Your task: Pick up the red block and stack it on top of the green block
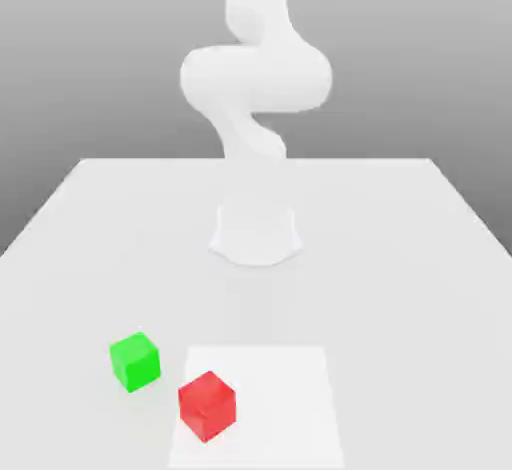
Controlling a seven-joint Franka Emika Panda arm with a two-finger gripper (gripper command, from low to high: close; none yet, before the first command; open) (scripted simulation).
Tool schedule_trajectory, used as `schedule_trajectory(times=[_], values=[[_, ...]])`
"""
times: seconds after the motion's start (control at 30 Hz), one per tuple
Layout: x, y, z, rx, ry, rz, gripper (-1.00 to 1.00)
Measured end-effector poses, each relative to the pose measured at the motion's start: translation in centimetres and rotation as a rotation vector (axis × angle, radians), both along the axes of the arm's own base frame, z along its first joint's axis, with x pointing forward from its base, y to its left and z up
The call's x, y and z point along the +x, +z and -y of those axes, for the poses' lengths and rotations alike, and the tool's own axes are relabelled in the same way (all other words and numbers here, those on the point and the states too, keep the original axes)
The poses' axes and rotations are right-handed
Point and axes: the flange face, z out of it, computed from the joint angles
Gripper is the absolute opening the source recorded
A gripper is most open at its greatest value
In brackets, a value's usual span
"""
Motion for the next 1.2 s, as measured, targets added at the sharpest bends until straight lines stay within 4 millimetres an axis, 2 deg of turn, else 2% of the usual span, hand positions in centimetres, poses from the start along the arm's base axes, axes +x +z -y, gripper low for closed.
schedule_trajectory(times=[0.17, 0.27, 0.37, 0.53, 0.7, 0.77, 0.9, 0.93, 1.1, 1.13, 1.2], values=[[5.5, -9.8, 1.3, -0.077, 0.131, -0.159, 0.0], [7.6, -15.9, 1.9, -0.116, 0.211, -0.249, 0.0], [8.8, -22.2, 2.5, -0.152, 0.294, -0.339, 0.0], [8.9, -32.5, 3.5, -0.203, 0.436, -0.486, 0.0], [6.7, -42.2, 4.8, -0.243, 0.583, -0.633, 0.0], [5.7, -45.5, 5.1, -0.254, 0.629, -0.675, 0.0], [5.5, -50.4, 5.2, -0.257, 0.644, -0.687, 0.0], [5.4, -51.5, 5.2, -0.257, 0.645, -0.688, -1.0], [5.4, -51.6, 5.2, -0.256, 0.645, -0.69, -1.0], [5.3, -52.1, 5.2, -0.255, 0.645, -0.69, -1.0], [5.4, -51.1, 5.2, -0.256, 0.646, -0.69, -1.0]])
